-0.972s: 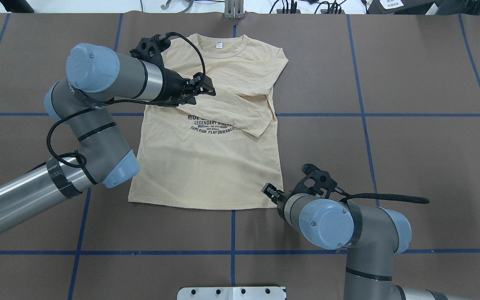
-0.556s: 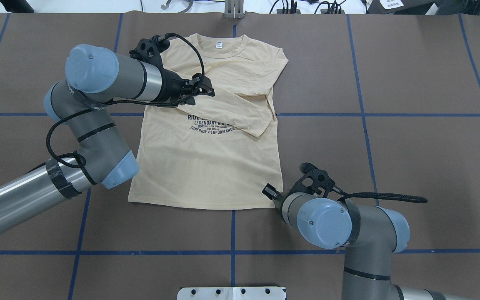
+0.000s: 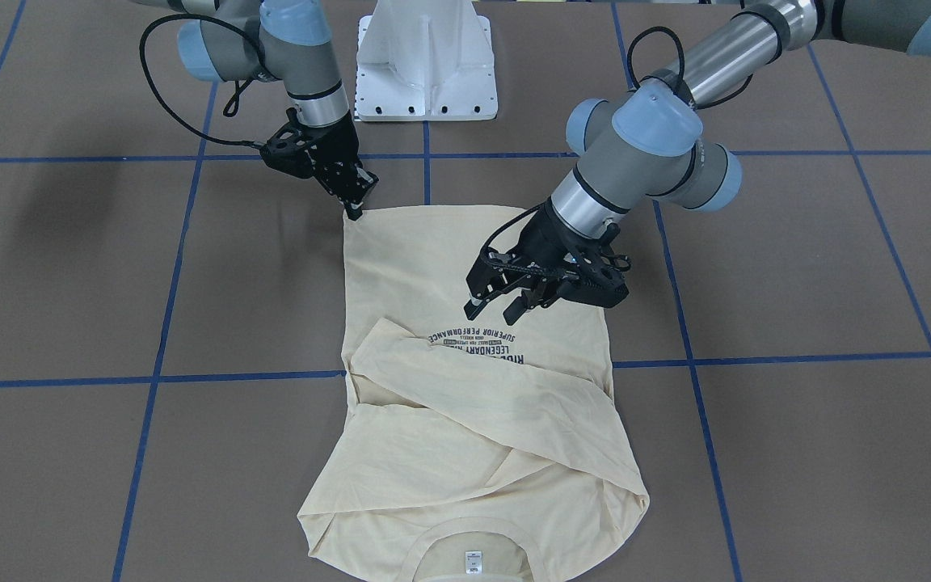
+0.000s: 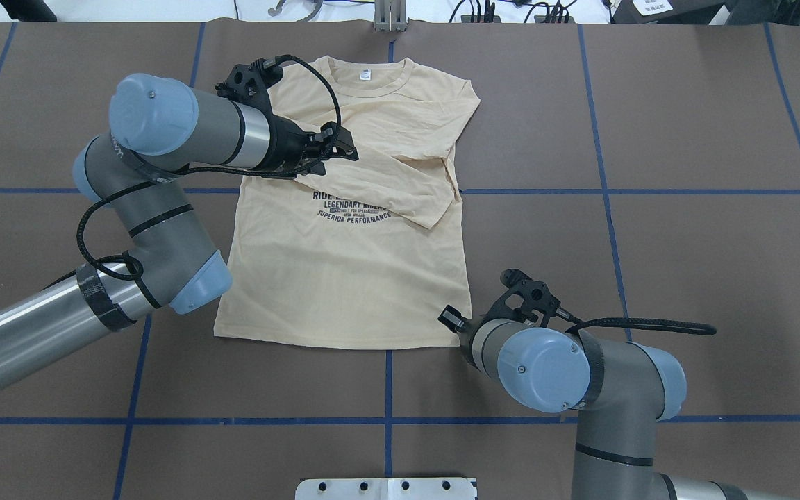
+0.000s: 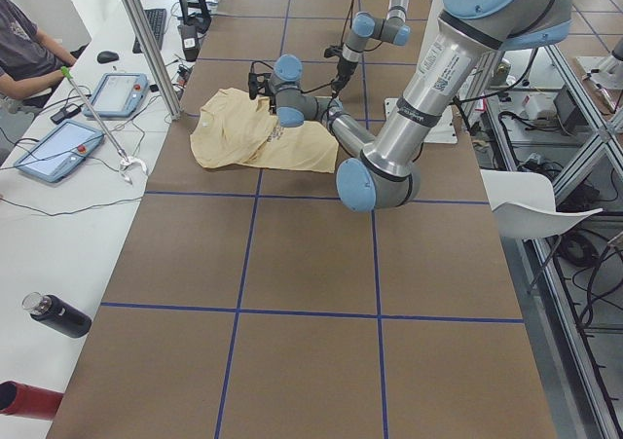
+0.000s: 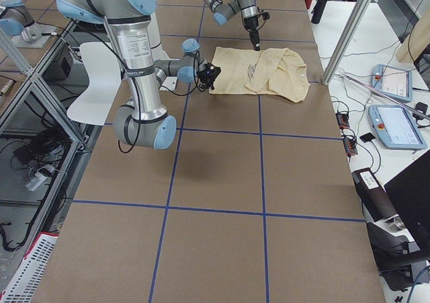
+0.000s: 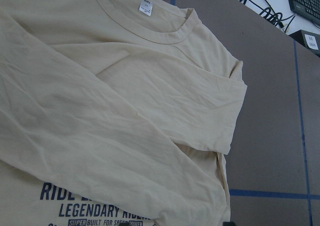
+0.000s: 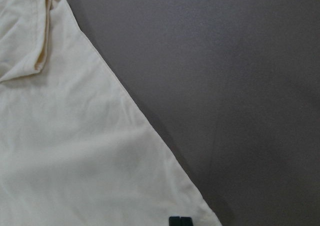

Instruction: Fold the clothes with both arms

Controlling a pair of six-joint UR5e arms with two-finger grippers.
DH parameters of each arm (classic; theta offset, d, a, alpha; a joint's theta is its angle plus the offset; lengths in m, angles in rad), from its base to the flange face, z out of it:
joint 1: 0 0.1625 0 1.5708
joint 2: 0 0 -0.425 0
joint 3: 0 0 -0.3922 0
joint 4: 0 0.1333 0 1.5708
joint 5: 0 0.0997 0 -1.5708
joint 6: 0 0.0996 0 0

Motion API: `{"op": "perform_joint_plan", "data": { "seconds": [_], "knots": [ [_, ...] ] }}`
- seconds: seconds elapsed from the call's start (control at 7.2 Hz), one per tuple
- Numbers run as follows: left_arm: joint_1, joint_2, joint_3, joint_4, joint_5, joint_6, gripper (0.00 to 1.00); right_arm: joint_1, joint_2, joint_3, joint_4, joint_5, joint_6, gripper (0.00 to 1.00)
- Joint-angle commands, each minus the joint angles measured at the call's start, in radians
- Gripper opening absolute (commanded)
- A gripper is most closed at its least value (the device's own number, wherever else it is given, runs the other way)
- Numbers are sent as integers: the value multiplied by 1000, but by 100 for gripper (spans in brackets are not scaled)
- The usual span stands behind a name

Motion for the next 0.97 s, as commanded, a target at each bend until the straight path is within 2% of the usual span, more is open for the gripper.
{"op": "perform_joint_plan", "data": {
  "seconds": [0.0, 0.69, 0.83],
  "knots": [
    [1, 1, 2, 0, 1, 0, 70, 2, 0, 3, -2, 2, 0, 80],
    [1, 1, 2, 0, 1, 0, 70, -6, -6, -8, -4, 0, 0, 81],
    [1, 1, 2, -2, 1, 0, 70, -6, -4, -14, -4, -1, 0, 77]
  ]
}}
